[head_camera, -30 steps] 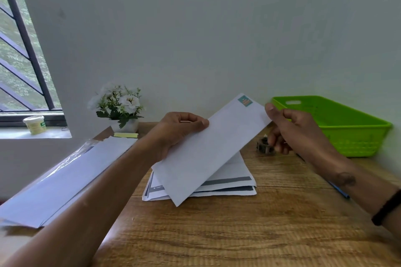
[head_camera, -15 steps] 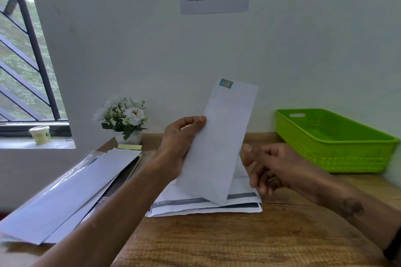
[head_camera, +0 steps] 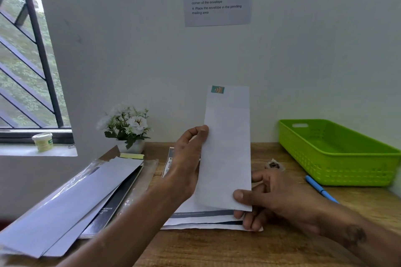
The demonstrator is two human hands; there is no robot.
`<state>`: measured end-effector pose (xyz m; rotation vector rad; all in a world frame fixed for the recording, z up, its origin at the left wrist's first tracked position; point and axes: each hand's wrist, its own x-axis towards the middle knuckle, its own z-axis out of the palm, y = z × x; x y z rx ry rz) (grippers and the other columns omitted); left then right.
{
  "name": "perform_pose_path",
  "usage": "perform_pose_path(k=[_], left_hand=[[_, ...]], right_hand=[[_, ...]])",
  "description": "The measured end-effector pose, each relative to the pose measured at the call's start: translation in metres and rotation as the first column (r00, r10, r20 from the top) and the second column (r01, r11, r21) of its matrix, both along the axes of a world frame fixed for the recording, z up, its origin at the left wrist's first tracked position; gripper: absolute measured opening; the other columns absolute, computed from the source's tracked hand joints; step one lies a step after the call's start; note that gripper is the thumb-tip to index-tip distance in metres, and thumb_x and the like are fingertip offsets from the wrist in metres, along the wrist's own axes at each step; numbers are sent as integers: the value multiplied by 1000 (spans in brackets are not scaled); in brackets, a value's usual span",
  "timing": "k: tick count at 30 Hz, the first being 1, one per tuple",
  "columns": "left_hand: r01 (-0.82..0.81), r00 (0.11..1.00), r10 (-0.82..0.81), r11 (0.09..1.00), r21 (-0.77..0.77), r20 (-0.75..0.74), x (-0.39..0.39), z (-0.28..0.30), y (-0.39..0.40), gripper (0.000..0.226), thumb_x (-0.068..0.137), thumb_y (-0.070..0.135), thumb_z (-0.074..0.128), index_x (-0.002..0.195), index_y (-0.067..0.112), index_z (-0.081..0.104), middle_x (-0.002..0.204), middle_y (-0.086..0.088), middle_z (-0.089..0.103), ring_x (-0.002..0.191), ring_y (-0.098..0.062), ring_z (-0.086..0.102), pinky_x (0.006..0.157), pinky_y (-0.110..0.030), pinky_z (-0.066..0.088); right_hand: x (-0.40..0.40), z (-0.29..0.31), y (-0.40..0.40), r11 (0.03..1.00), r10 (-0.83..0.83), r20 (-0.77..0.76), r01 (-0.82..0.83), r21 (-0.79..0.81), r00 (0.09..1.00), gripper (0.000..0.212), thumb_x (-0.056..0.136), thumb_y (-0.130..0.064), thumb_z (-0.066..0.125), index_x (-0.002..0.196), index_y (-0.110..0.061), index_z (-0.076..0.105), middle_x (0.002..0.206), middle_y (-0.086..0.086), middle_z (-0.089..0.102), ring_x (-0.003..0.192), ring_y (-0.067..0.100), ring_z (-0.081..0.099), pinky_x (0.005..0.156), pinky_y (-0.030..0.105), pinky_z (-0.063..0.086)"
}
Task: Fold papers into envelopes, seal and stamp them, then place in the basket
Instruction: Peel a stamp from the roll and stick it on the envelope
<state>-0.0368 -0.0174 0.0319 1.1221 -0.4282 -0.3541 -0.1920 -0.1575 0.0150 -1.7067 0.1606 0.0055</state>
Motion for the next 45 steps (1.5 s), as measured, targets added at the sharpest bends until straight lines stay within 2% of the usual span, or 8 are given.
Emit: perform_pose_path(k=[8,15,19,27,34,38,41,45], left_hand=[[9,997,-12,999,33,81,5,-2,1,29,99,34,68,120,15,67,111,-4,77,95,-22,74,76,-34,61],[-136,859,-127,877,460,496,-6,-14,0,46,93,46,73,132,36,53,127,8,69,108,-14,71,89,-40,64],[-85,864,-234,805,588,445,-7,-18,-3,55,92,44,76,137,41,45,124,6,69,94,-15,76,82,-35,66],[61,870,-287,869,491,401,-17,-14,-9,50,94,18,77,138,25,54,98,-4,81,85,-20,80,78,-31,65],[155,811,-371,882,445,452,-46,4,-43,35,94,17,77,128,16,64,103,-9,80,89,-25,78,80,-35,65],[156,801,-341,912,378,491,-77,10,-78,36,93,16,79,126,18,64,93,-14,80,79,-31,78,76,-45,66],[160,835,-293,939,304,465,-109,8,-99,42,94,14,78,130,14,59,92,-19,79,71,-18,76,64,-29,63],[216,914,-255,965,151,317,-146,1,-124,43,93,8,78,127,14,54,92,-21,77,69,-16,75,68,-29,63]], right_hand=[[8,-7,-16,979,-196,139,201,-23,971,28,92,-7,74,119,-3,71,98,18,80,86,36,79,68,32,64],[10,-6,-29,942,-317,224,334,-41,921,23,96,-2,67,119,-2,67,96,13,81,84,32,80,71,33,65],[12,-6,-35,926,-358,258,376,-20,897,24,96,2,66,120,0,67,93,17,81,79,32,79,67,33,65],[-2,3,-47,909,-377,284,411,-69,881,24,96,-3,69,120,-5,69,92,17,81,84,38,78,83,47,64],[-51,29,-65,860,-469,323,509,-48,822,18,95,3,67,112,-1,70,85,20,79,69,24,78,57,24,61],[-88,47,-81,793,-571,344,610,-6,745,26,93,3,70,118,3,66,86,18,80,71,28,78,63,30,65],[-114,56,-93,714,-660,368,699,36,655,33,92,4,71,124,4,61,84,22,77,65,25,76,58,28,63],[-138,54,-107,614,-737,381,788,36,558,36,95,5,68,130,4,58,89,25,74,64,24,75,60,29,64]])
